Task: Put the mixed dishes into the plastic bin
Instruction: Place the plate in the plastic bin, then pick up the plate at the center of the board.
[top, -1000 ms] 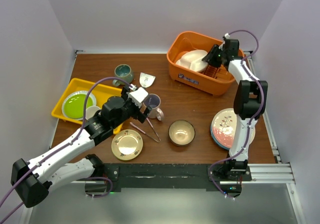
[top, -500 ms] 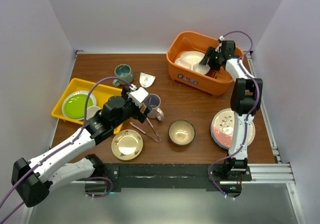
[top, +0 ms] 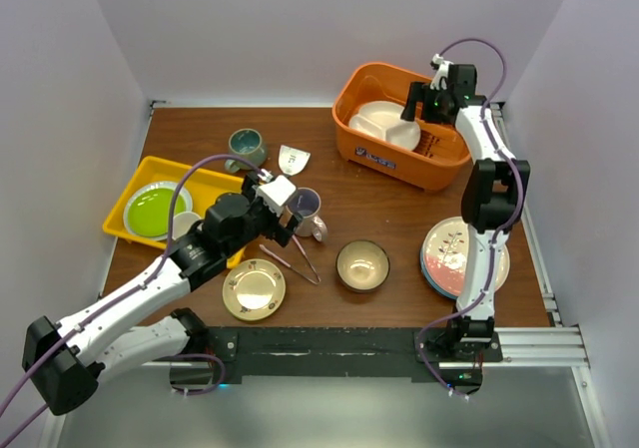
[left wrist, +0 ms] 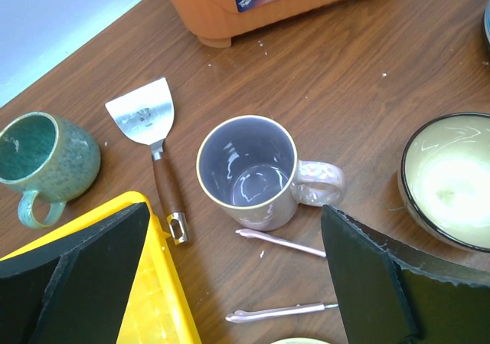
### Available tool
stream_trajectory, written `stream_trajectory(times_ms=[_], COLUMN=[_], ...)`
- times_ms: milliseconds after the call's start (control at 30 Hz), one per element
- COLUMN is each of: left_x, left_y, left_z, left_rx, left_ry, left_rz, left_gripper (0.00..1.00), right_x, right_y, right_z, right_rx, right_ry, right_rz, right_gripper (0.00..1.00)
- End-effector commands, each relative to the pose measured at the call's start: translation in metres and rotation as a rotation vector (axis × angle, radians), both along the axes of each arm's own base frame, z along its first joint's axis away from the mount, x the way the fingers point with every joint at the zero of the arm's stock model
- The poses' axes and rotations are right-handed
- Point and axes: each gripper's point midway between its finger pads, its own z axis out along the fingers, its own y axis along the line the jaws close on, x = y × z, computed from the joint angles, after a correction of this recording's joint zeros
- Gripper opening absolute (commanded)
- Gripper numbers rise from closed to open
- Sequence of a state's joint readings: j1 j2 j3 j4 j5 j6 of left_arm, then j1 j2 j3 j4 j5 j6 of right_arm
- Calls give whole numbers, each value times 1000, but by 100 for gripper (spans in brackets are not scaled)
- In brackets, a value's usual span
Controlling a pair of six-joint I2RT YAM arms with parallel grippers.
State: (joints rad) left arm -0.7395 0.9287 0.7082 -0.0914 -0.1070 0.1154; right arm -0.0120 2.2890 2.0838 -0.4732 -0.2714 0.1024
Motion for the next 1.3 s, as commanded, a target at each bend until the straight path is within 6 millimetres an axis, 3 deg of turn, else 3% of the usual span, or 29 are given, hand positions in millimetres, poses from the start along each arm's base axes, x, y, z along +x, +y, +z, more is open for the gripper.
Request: stream_trajectory(times_ms=[0, 33, 100, 133, 200, 233, 267, 333, 367, 433, 467, 567, 600, 667, 700, 867, 967, 1233, 1267], left_x=[4, 4, 3, 3, 3, 3, 3, 2, 2, 2, 1, -3, -5, -8, -10, -23, -26, -44, -44], left_y=[3, 3, 5, 5, 6, 7, 7, 8, 8, 8, 8, 6, 4, 0, -2, -13, -20, -39, -41], left_z=[21, 21, 24, 26, 28, 30, 31, 34, 36, 39, 40, 44, 44, 56, 60, 79, 75, 71, 78], left_rx=[-63, -65, -76, -83, -92, -98, -104, -120, -128, -154, -164, -203, -242, -297, -329, -458, -491, -561, -590], left_ry=[-53, -53, -59, -64, -66, -70, -71, -72, -74, -72, -70, -58, -32, -45, -33, 36, 123, 242, 227], left_rz=[24, 24, 28, 29, 33, 35, 38, 39, 40, 40, 38, 24, 30, 13, 9, -39, -36, -131, -143], left_gripper=[100, 100, 100, 100, 100, 100, 100, 100, 100, 100, 100, 100, 100, 100, 100, 100, 100, 100, 100], right_x=[-16, -24, -37, -50, -65, -74, -88, -105, -119, -136, -148, -168, -181, -194, -204, -240, -260, -295, -300], right_y=[4, 5, 11, 13, 19, 21, 23, 30, 32, 37, 38, 39, 39, 35, 35, 39, 42, 23, 20], right_z=[85, 107, 116, 134, 152, 149, 171, 169, 187, 183, 197, 197, 214, 210, 224, 215, 205, 161, 155], right_rx=[-86, -107, -121, -128, -139, -137, -146, -131, -132, -116, -121, -122, -136, -134, -138, -134, -145, -215, -226], right_ry=[-161, -204, -231, -264, -317, -309, -355, -359, -399, -403, -436, -449, -493, -493, -536, -531, -511, -354, -335], right_rz=[122, 149, 214, 234, 290, 309, 322, 372, 381, 415, 419, 431, 432, 414, 399, 448, 495, 530, 536], right_gripper=[92, 92, 92, 92, 92, 92, 92, 92, 92, 93, 94, 98, 98, 98, 98, 98, 98, 98, 98])
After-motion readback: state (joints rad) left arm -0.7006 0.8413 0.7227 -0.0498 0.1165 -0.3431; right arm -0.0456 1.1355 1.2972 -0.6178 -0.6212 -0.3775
